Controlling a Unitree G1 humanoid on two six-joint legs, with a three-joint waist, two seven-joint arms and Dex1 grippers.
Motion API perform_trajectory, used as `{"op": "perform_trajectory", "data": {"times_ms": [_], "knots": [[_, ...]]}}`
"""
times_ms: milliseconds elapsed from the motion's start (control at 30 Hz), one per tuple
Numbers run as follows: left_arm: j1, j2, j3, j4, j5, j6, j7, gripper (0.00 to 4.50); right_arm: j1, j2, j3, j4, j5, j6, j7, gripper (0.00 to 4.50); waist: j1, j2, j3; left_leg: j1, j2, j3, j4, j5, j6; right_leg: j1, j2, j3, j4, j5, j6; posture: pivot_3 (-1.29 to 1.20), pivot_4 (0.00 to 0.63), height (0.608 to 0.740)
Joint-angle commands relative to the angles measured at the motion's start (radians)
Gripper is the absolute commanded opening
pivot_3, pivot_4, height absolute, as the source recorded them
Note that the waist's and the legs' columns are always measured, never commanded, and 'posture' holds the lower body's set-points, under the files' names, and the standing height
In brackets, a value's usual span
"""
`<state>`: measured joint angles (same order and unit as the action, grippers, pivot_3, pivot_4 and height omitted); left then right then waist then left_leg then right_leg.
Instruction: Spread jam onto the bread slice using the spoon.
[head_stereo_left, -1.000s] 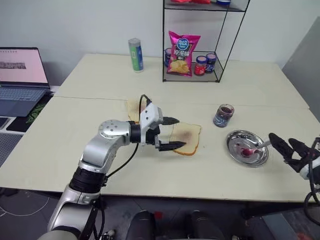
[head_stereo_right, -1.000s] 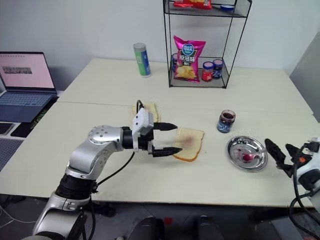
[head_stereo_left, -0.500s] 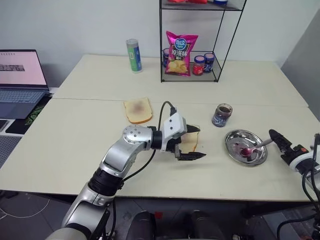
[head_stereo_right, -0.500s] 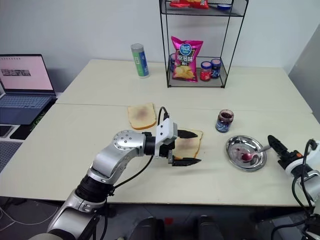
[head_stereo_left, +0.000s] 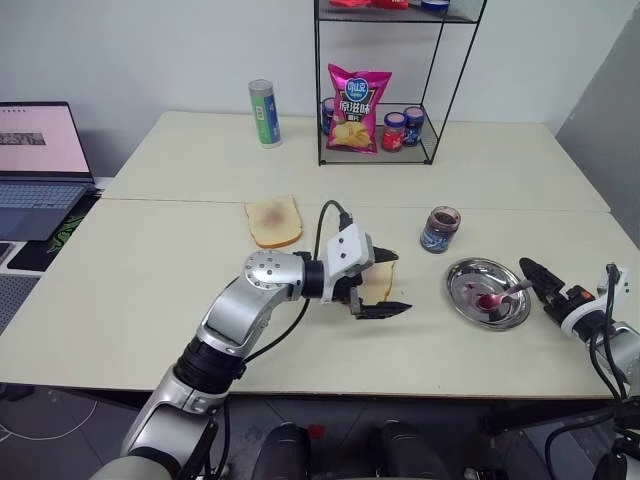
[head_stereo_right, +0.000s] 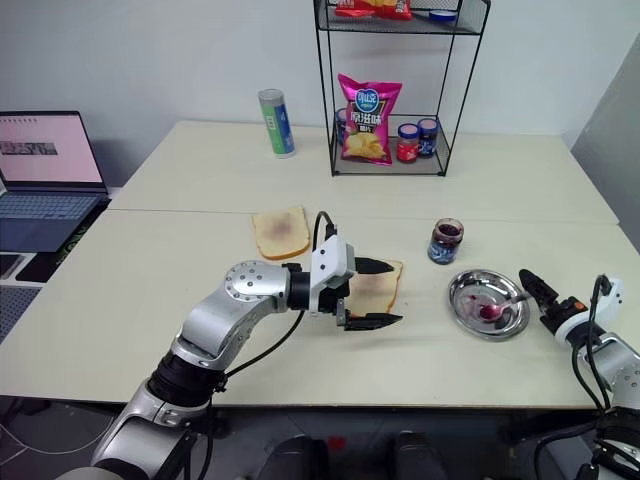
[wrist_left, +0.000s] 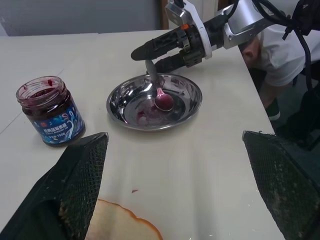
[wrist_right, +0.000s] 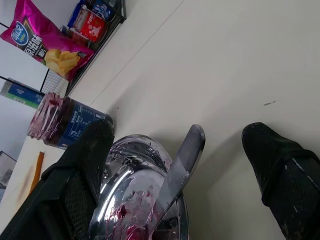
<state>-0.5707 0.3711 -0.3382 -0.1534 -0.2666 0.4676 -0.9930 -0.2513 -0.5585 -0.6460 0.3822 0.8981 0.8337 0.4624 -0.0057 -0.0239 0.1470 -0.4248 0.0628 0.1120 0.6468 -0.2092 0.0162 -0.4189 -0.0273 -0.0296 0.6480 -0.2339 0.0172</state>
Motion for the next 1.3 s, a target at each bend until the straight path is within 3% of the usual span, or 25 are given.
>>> {"op": "perform_trajectory", "data": {"times_ms": [33,233,500,600,933,1233,1300], "knots": [[-0.017,0.006,0.016,-0.024,-0.007,-0.011,-0.001,4.5,-0.017,0.014,0.001,0.012,0.007,0.005,0.02,3.75,0.0,0.0,0.0,0.0,0.0,0.0,0.0,0.0,0.0,0.0,0.0,0.0,0.0,0.0,0.0,0.0,0.15,0.74],[-0.029,0.005,0.016,-0.011,-0.005,-0.018,-0.002,4.5,-0.029,0.014,-0.001,0.014,0.002,0.004,0.021,2.5,0.001,0.0,0.0,0.0,0.0,0.0,-0.001,0.0,0.0,-0.001,0.001,0.001,0.0,0.0,0.0,0.0,0.15,0.74],[-0.031,0.004,0.016,-0.006,-0.005,-0.023,0.001,4.5,-0.044,0.004,-0.005,0.039,-0.012,-0.005,0.034,0.5,0.001,0.0,0.0,0.0,0.0,0.001,-0.001,0.0,0.0,-0.001,0.001,0.003,0.0,0.0,0.0,0.0,0.15,0.74],[-0.029,0.006,0.02,-0.006,-0.006,-0.026,0.001,4.5,-0.043,0.002,-0.012,0.043,-0.015,-0.008,0.035,0.01,0.002,0.0,0.0,0.0,-0.001,0.002,-0.001,0.0,0.0,-0.001,0.001,0.005,0.0,0.0,0.001,0.0,0.15,0.74],[-0.033,-0.001,0.019,0.006,-0.005,-0.037,0.002,4.5,-0.039,-0.003,-0.012,0.037,-0.024,-0.017,0.036,0.01,0.003,0.0,0.0,0.0,-0.001,0.002,-0.001,0.0,0.0,-0.001,0.001,0.005,0.0,0.0,0.001,0.0,0.15,0.74],[-0.039,0.002,0.022,0.023,-0.004,-0.062,-0.002,4.5,0.025,0.028,0.022,-0.108,-0.02,-0.016,0.043,0.01,0.003,0.0,0.0,0.0,-0.001,0.002,-0.001,0.0,0.0,-0.001,0.001,0.005,-0.001,0.0,0.001,0.0,0.15,0.74],[-0.037,0.001,0.021,0.02,-0.005,-0.061,-0.001,4.5,0.029,0.031,0.018,-0.114,-0.016,-0.017,0.038,0.62,0.003,0.0,0.0,0.0,-0.001,0.002,-0.001,0.0,0.0,-0.001,0.001,0.005,-0.001,0.0,0.001,0.0,0.15,0.74]]}}
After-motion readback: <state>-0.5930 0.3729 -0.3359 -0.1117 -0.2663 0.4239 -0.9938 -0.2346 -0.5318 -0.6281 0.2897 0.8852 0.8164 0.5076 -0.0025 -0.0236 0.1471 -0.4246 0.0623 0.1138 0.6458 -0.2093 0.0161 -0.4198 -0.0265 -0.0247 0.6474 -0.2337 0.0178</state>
